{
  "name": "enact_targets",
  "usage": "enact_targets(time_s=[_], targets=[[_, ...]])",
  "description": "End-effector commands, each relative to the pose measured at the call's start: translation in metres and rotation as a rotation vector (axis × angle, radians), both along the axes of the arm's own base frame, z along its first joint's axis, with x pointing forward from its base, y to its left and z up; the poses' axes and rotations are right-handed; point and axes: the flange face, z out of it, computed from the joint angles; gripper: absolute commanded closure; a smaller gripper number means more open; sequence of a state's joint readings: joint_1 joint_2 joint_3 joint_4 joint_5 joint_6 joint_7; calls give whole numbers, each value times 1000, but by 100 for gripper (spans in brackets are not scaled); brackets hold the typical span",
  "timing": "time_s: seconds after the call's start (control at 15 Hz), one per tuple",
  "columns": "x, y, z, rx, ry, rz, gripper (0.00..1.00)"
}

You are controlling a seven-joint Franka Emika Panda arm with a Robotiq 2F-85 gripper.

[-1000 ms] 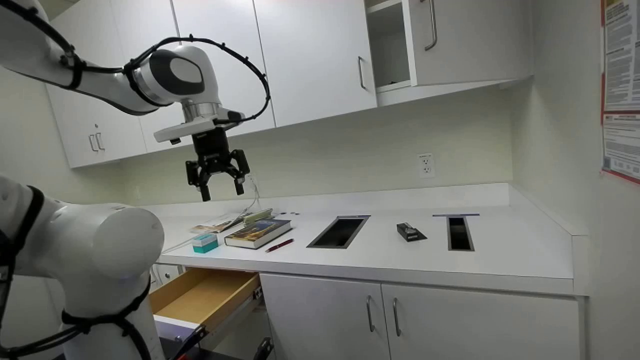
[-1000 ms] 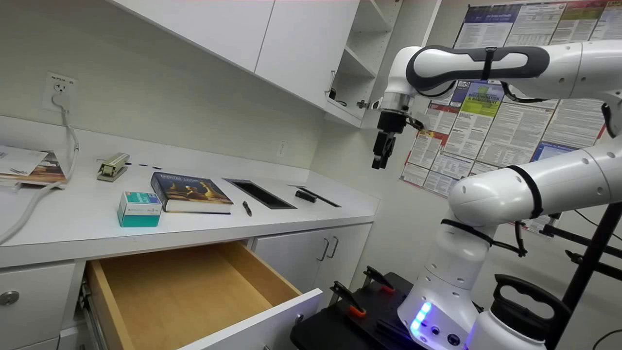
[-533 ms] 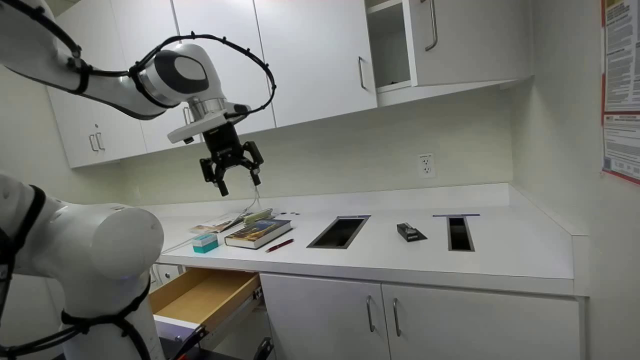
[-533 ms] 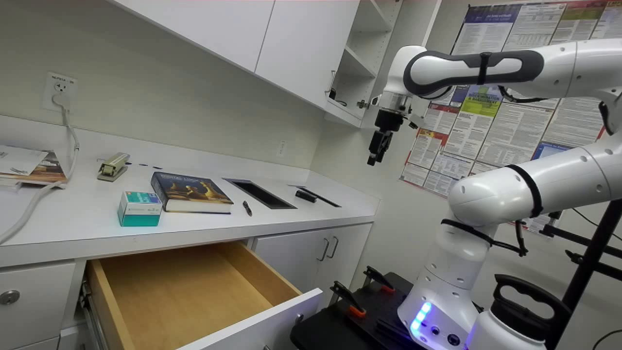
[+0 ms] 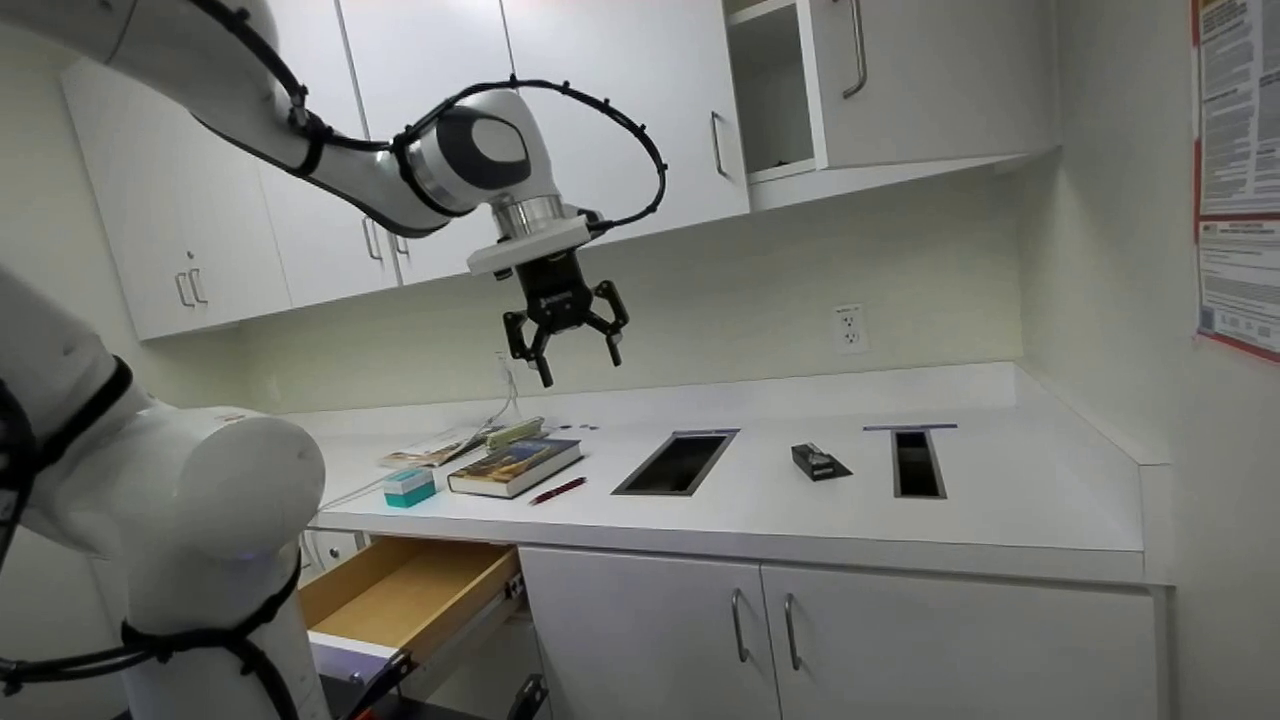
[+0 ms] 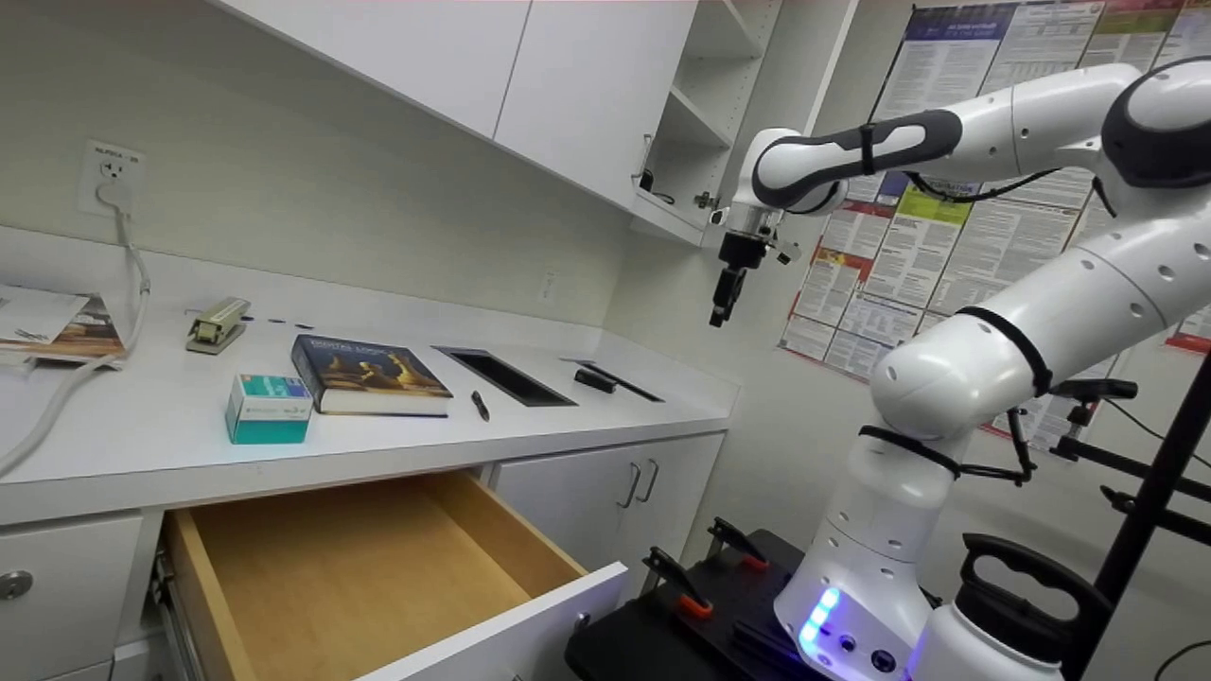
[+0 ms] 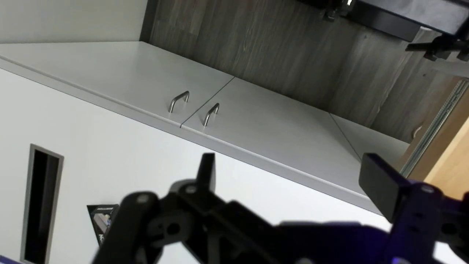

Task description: Pick up the black object and put it in the open drawer

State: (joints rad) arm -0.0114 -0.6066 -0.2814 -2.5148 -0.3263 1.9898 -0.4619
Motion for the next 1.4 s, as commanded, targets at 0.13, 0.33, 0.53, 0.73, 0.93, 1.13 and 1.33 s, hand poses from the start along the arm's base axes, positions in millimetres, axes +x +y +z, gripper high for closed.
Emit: enact_targets(time_s=[0.13, 0.33, 0.53, 0.73, 0.93, 1.13, 1.33], targets=[[-1, 9, 5, -10, -11, 16, 0], [23, 0, 3, -31, -59, -52, 0], [68, -23, -7, -33, -89, -72, 0], [112, -50, -26, -62, -96, -93, 0], [156, -87, -46, -75, -100, -99, 0], [193, -123, -66, -19, -88, -76, 0], [188, -125, -72, -18, -78, -83, 0]])
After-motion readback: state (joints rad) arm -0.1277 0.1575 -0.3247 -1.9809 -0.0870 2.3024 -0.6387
